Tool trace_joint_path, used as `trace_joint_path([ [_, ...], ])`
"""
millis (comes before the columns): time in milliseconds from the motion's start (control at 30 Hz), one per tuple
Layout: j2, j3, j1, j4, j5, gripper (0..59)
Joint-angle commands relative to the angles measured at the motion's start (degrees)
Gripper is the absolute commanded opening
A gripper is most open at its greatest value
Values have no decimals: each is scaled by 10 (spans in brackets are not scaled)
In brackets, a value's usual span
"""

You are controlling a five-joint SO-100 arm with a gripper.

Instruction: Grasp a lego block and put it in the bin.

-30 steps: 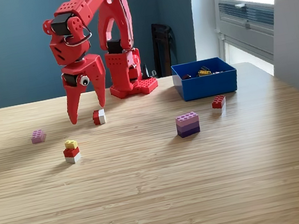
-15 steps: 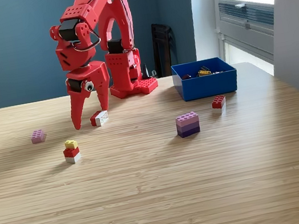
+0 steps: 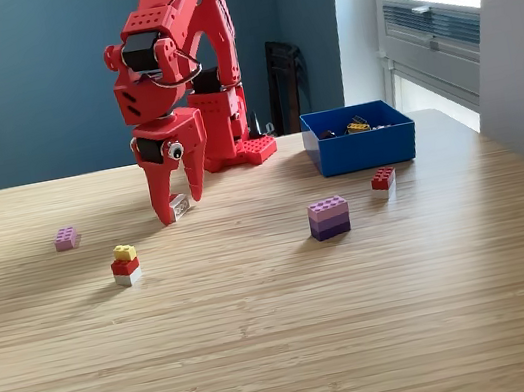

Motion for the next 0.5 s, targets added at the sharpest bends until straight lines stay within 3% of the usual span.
trace_joint_path([
  [33,11,4,-5,-4,-1,184],
  [300,11,12,-4,-3,-23,181],
  [500,11,11,10,-4,-47,223],
])
